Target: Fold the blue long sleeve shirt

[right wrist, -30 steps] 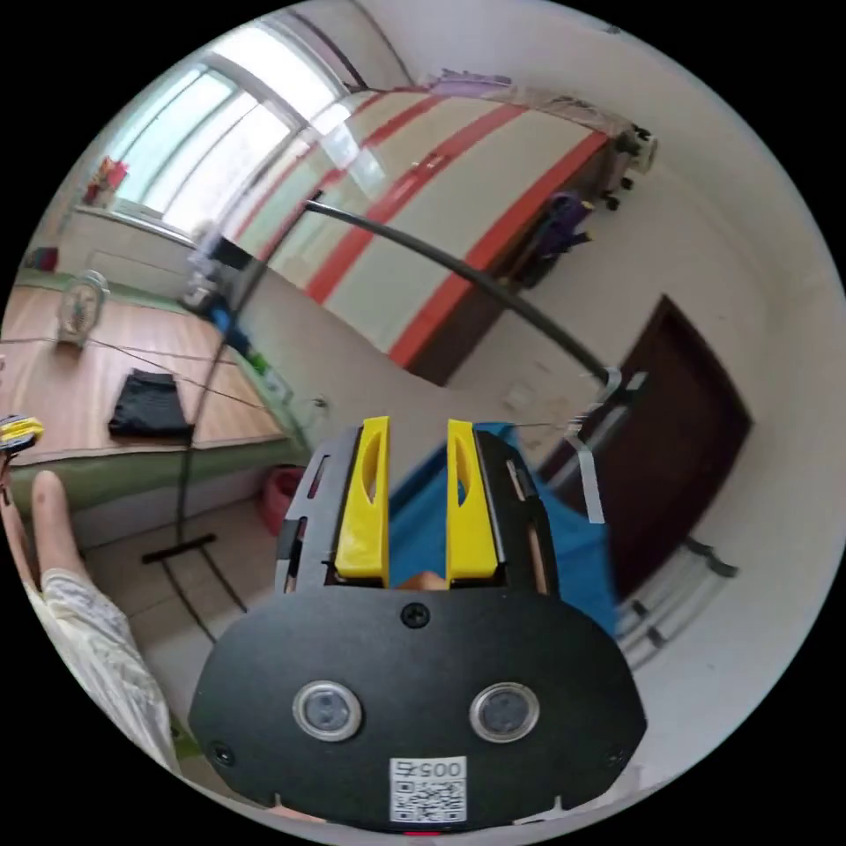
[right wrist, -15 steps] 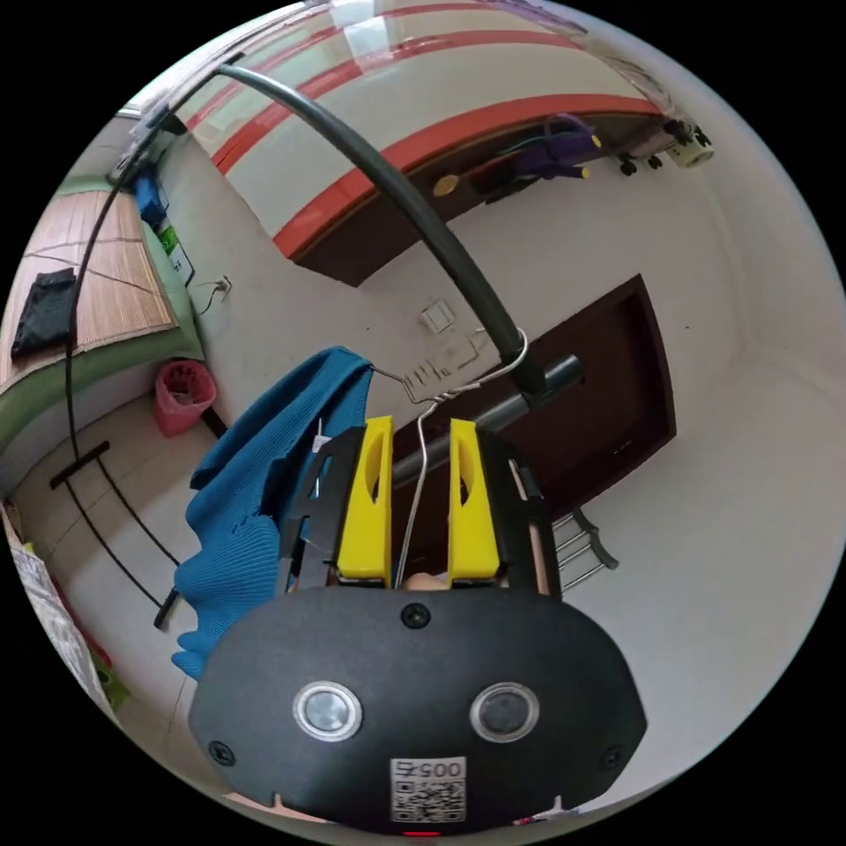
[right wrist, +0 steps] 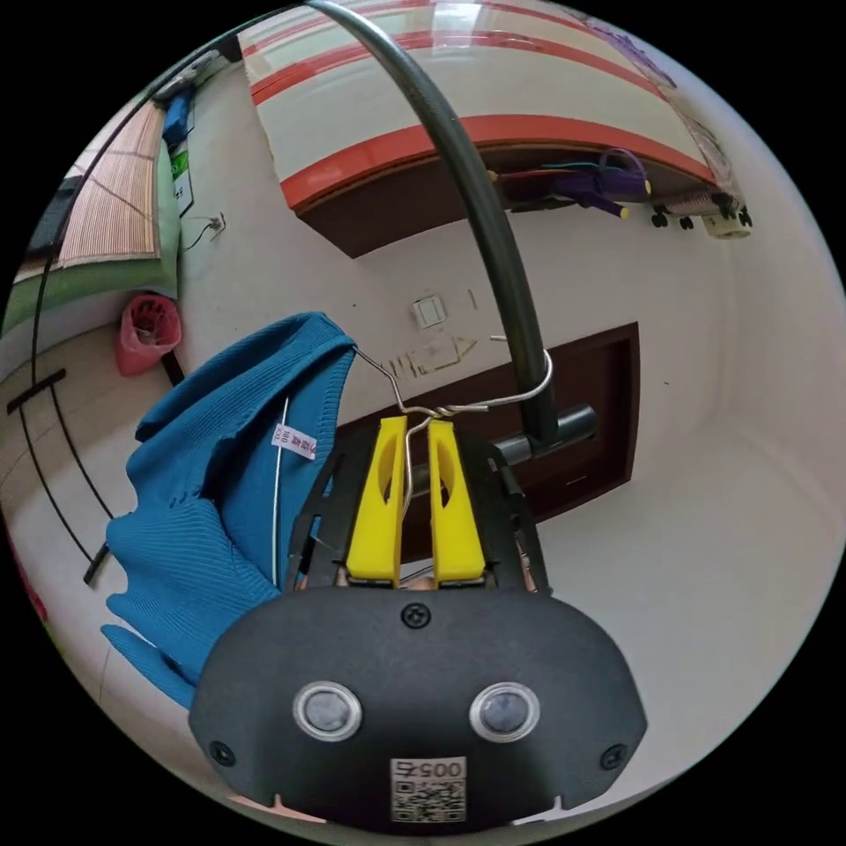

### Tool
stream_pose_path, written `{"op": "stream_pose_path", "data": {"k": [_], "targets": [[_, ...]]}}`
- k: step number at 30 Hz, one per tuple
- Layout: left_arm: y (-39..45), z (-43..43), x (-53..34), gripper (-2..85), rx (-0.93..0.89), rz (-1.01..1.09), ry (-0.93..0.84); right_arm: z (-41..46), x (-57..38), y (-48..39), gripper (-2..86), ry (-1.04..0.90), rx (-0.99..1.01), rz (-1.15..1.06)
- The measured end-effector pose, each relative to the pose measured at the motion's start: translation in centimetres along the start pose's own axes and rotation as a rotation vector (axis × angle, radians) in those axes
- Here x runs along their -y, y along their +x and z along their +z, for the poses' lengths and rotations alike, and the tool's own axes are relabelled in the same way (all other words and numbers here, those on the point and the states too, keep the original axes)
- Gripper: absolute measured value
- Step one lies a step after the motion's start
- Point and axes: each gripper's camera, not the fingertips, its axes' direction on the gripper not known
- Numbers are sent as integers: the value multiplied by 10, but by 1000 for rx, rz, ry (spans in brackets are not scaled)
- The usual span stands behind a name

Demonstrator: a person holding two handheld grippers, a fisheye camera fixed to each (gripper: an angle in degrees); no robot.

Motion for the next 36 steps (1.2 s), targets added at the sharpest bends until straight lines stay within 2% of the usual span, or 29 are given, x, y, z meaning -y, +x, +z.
{"op": "stream_pose_path", "data": {"k": [4, 11, 20, 28, 36], "targets": [[-3, -7, -2, 50, 8, -9, 0, -12, -2, 3, -10, 49, -96, 44], [-3, -15, -4, 48, 16, -25, 19, -50, -4, 24, -11, 165, -92, 59], [-7, -29, -14, 48, 38, -31, 21, -144, 5, -2, -11, 564, 10, 16], [-22, -78, -29, 48, 107, -65, 109, -192, 41, -35, -11, 951, 262, 82], [-47, -175, -71, 50, 341, -168, 206, -222, 92, -79, -11, 1318, 604, 129]]}}
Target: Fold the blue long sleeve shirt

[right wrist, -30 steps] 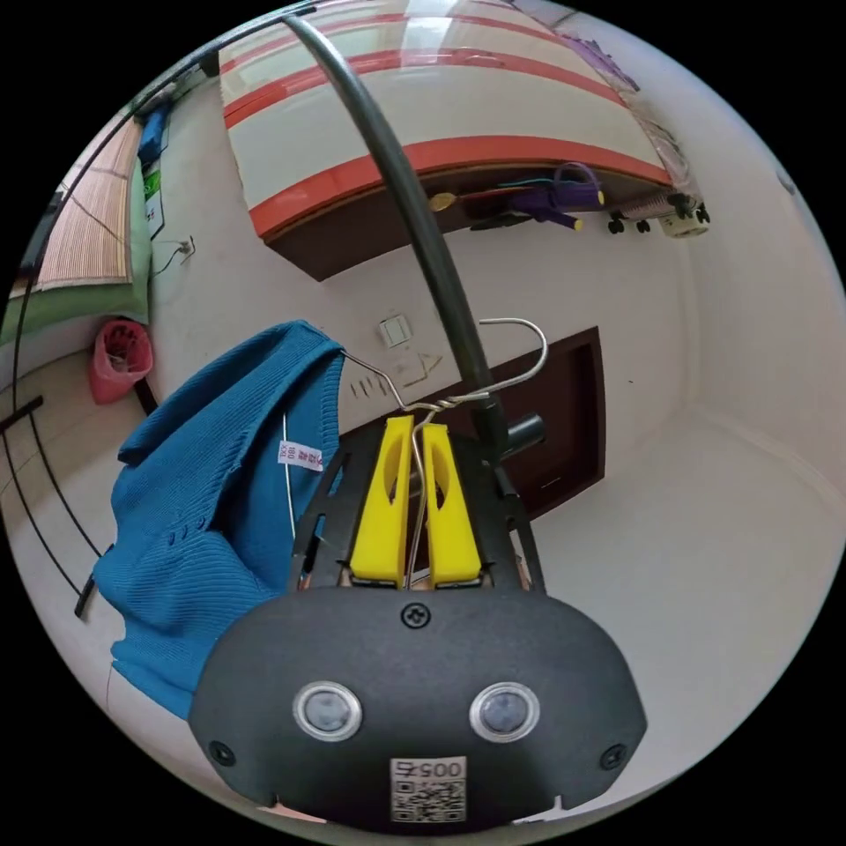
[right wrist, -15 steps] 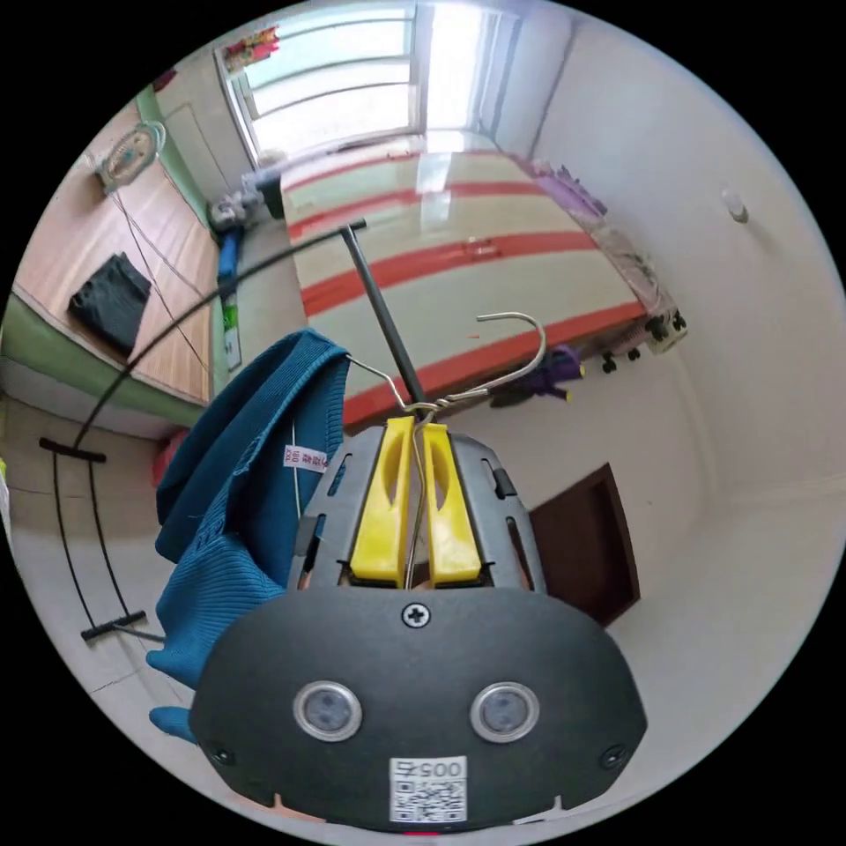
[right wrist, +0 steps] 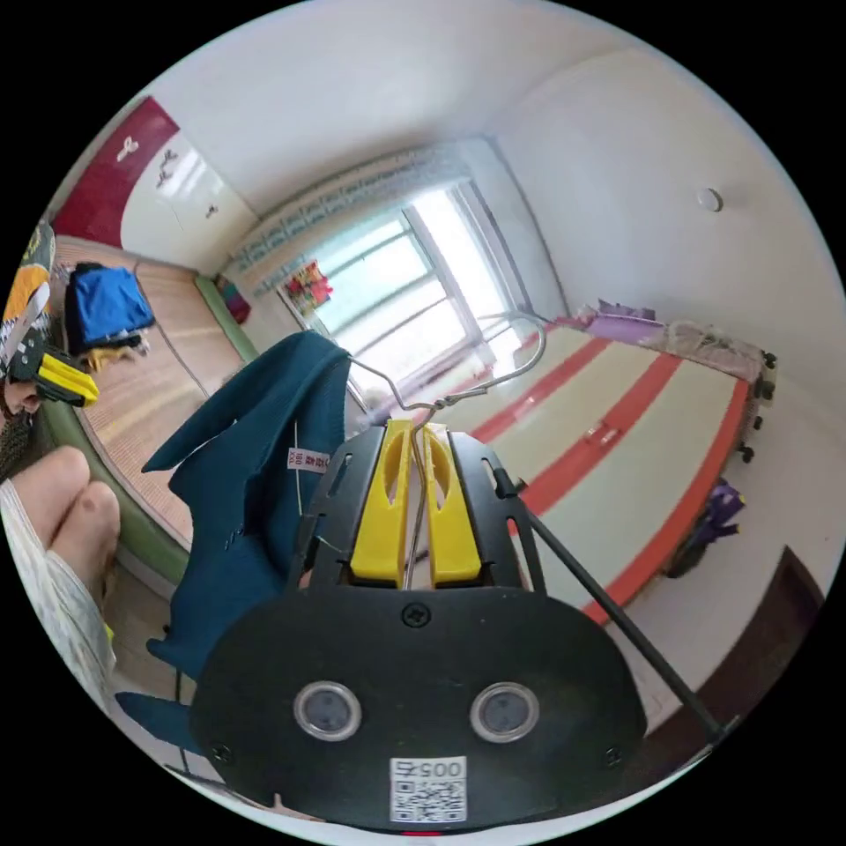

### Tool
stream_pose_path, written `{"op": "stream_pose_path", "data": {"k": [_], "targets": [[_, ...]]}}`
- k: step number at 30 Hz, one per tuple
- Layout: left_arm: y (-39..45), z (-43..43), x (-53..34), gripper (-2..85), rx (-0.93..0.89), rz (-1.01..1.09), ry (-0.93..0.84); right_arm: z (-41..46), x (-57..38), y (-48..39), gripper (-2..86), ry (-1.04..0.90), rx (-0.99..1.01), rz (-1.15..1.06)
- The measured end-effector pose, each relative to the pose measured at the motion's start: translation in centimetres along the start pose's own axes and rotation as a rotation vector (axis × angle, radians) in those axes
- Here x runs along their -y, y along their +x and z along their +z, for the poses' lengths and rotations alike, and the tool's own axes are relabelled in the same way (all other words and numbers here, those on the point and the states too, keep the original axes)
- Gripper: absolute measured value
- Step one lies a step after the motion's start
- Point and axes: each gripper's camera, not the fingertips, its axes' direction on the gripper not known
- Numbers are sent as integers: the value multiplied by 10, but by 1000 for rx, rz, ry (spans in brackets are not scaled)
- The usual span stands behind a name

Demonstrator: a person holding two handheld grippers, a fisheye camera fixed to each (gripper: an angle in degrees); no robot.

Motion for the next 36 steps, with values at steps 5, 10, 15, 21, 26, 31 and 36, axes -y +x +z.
{"op": "stream_pose_path", "data": {"k": [5, 10, 15, 21, 26, 31, 36], "targets": [[-33, -37, -19, 49, 125, -115, 37, 53, 3, -31, -11, 164, 287, 76], [-53, -44, -37, 51, 293, -216, 47, 140, -27, -113, -11, 209, 613, 96], [-70, -12, -56, 52, 372, -307, -104, 202, -69, -205, -12, 88, 941, 144], [-77, 31, -75, 53, 416, -389, -256, 223, -119, -294, -16, -36, 1143, 111], [-82, 56, -88, 52, 410, -449, -328, 235, -157, -312, -16, -80, 1152, 60], [-73, 63, -97, 51, 446, -508, -323, 256, -189, -298, -16, -118, 1195, 60], [-51, 74, -100, 50, 450, -531, -310, 260, -205, -286, -16, -102, 1216, 59]]}}
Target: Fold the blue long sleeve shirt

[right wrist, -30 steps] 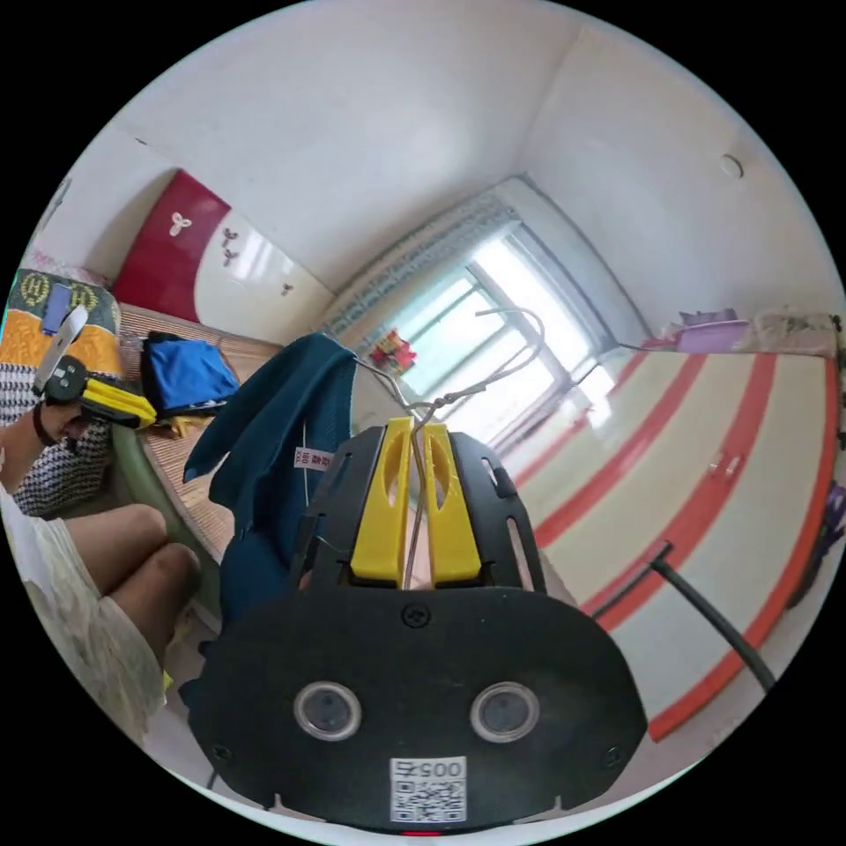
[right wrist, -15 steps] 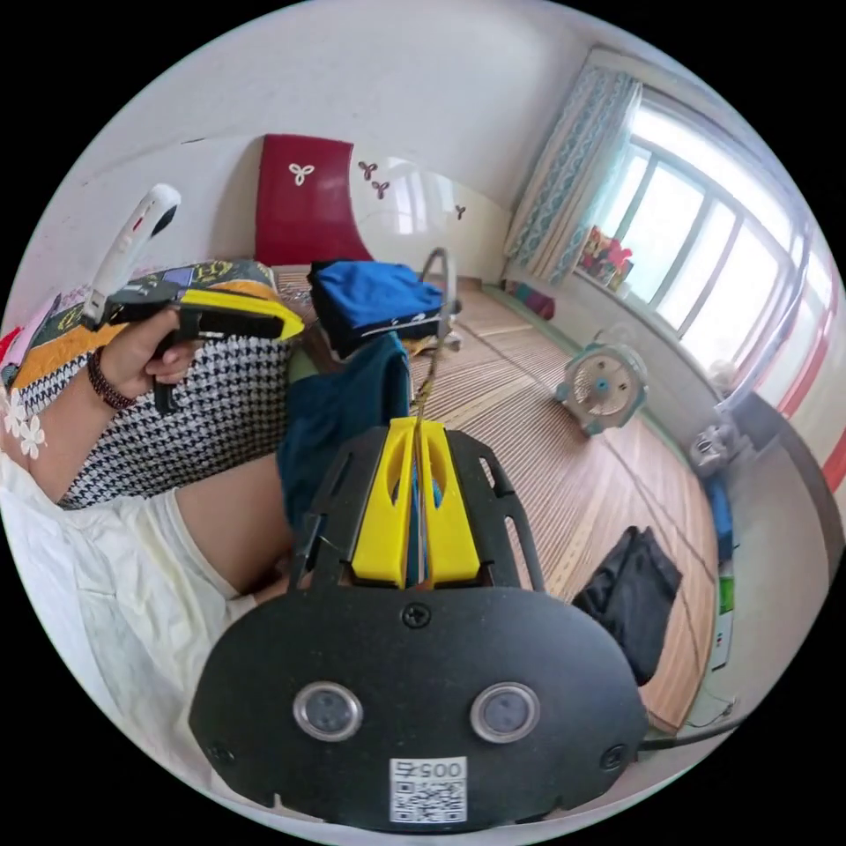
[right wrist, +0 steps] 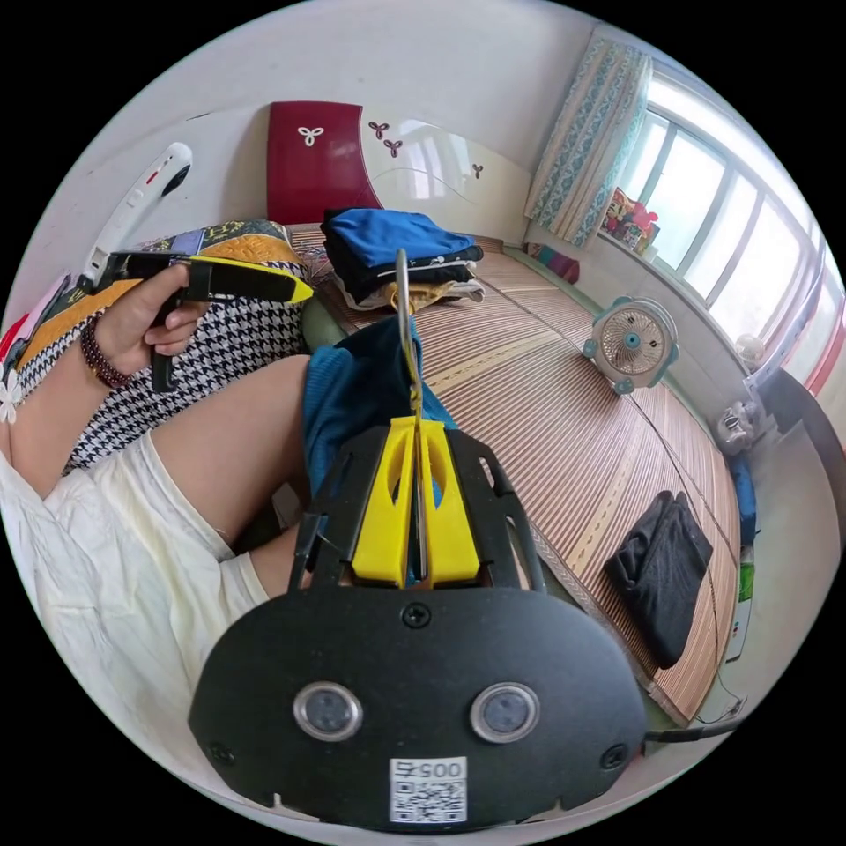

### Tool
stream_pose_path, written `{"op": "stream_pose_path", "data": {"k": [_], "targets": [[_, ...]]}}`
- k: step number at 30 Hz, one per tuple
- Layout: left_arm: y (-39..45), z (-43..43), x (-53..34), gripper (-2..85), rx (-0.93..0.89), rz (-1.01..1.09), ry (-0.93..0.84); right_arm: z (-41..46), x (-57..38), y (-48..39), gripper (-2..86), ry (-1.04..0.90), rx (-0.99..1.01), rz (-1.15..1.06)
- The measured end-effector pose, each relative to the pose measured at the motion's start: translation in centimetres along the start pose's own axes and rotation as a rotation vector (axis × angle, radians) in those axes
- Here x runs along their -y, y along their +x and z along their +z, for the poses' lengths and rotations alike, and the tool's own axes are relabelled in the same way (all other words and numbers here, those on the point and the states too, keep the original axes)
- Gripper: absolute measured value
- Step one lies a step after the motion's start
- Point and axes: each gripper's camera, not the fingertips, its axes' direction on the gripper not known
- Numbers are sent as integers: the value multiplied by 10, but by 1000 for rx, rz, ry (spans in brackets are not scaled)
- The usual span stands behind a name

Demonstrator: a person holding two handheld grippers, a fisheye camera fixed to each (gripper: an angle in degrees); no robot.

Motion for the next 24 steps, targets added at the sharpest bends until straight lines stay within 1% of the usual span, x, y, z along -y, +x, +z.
{"op": "stream_pose_path", "data": {"k": [11, 16, 20, 24], "targets": [[25, -14, -13, 50, 38, -24, 29, -18, -32, 14, -16, 8, 28, 16], [36, -11, -11, 50, 37, 4, 31, -31, -53, 31, -16, 17, 41, 121], [48, 2, -5, 50, -2, 33, 11, -46, -73, 42, -16, 28, 47, 223], [64, 15, -1, 50, -47, 76, 1, -81, -93, 43, -16, 111, 39, 265]]}}
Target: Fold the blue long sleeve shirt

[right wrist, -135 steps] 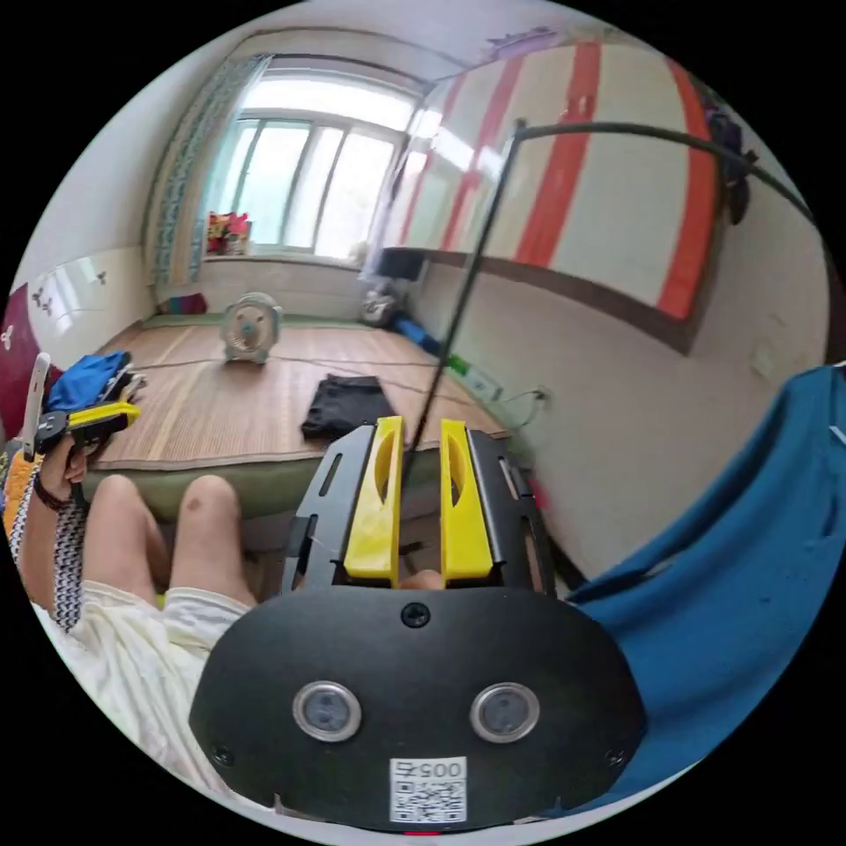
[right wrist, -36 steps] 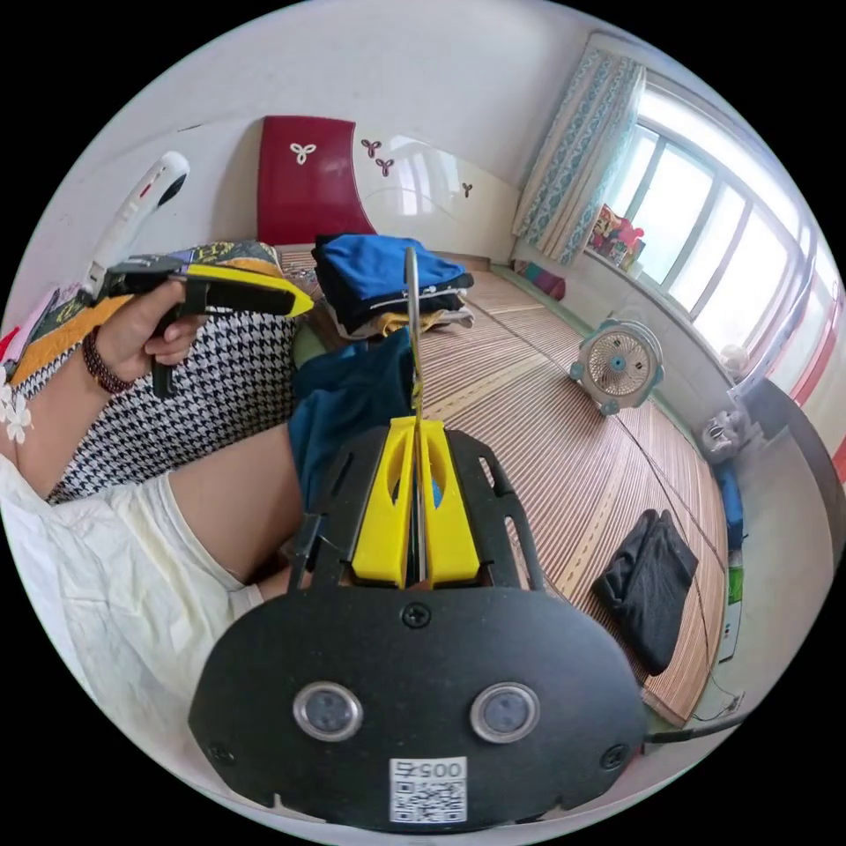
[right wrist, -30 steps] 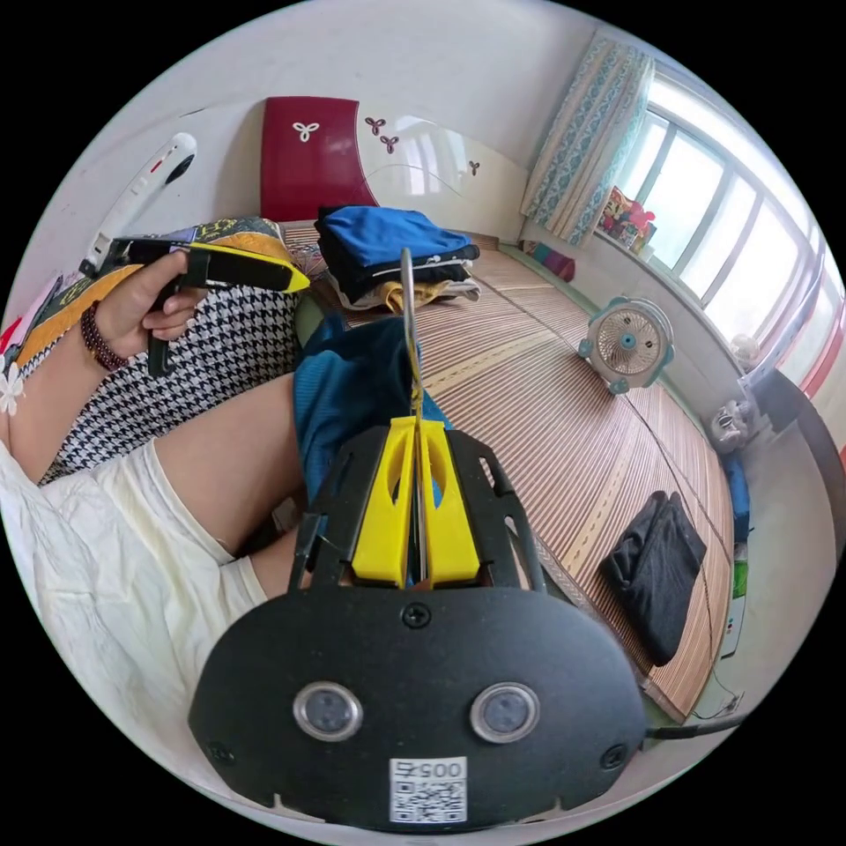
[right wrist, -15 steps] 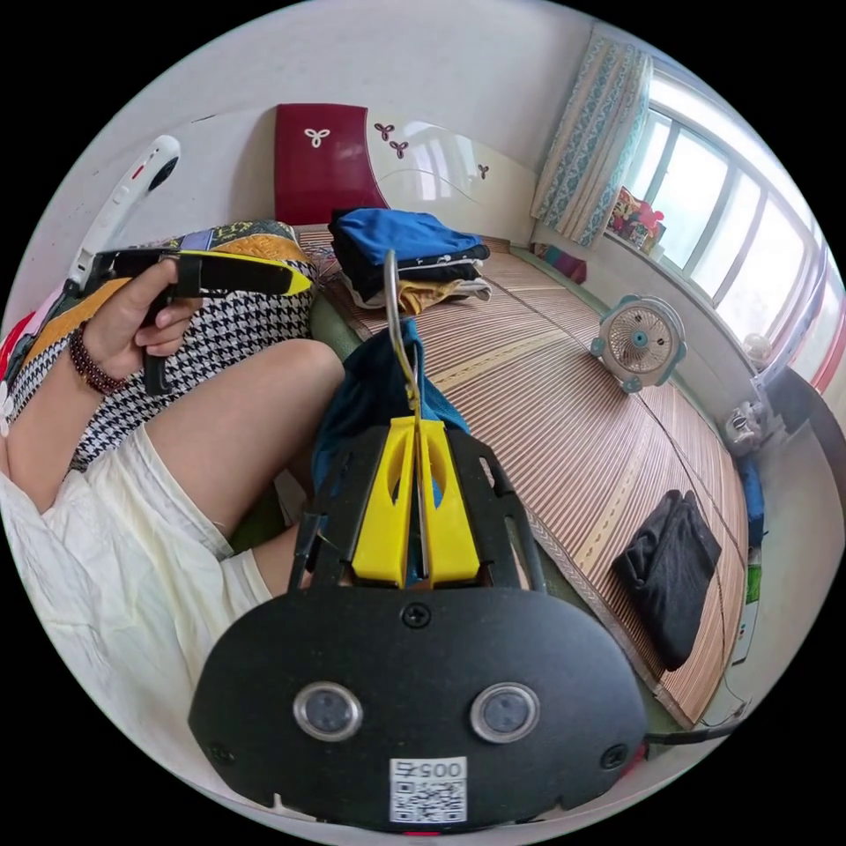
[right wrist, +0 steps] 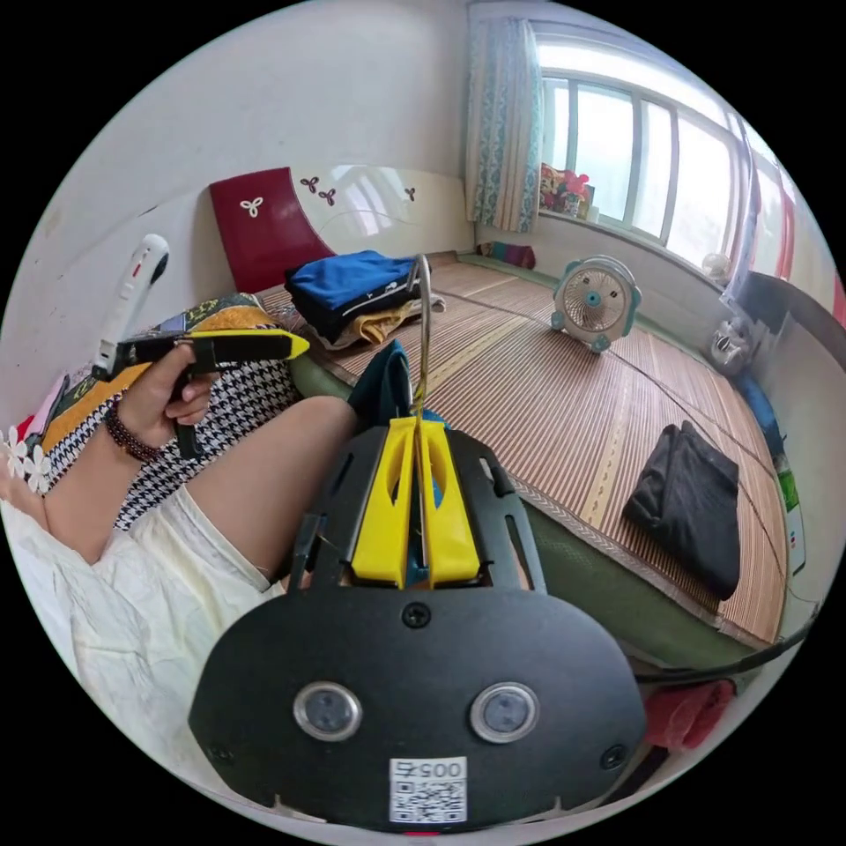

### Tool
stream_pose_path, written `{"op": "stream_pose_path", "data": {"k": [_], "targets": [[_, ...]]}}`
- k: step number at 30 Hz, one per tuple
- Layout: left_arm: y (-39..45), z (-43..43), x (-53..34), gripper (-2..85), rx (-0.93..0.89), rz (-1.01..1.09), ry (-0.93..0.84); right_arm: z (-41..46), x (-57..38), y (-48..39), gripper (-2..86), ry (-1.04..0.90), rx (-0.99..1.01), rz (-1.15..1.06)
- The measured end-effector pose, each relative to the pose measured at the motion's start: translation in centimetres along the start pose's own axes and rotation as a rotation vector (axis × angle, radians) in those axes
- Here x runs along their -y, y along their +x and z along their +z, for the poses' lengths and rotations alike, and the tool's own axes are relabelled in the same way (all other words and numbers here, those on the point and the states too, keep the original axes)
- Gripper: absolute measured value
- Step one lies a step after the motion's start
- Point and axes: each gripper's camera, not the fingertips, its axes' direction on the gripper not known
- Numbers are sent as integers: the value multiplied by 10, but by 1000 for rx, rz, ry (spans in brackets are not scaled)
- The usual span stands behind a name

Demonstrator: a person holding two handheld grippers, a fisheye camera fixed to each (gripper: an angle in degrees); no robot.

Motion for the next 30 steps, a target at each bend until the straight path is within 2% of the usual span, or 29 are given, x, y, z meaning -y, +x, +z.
{"op": "stream_pose_path", "data": {"k": [8, 23, 30], "targets": [[8, 3, -14, 50, -30, 31, -13, -59, 0, -19, -15, 82, -53, -50], [-49, -54, -87, 50, 26, -23, 15, -106, -10, -90, -15, 221, -125, -88], [-78, -79, -110, 50, 11, -46, 60, -166, 16, -132, -14, 339, -244, -183]]}}
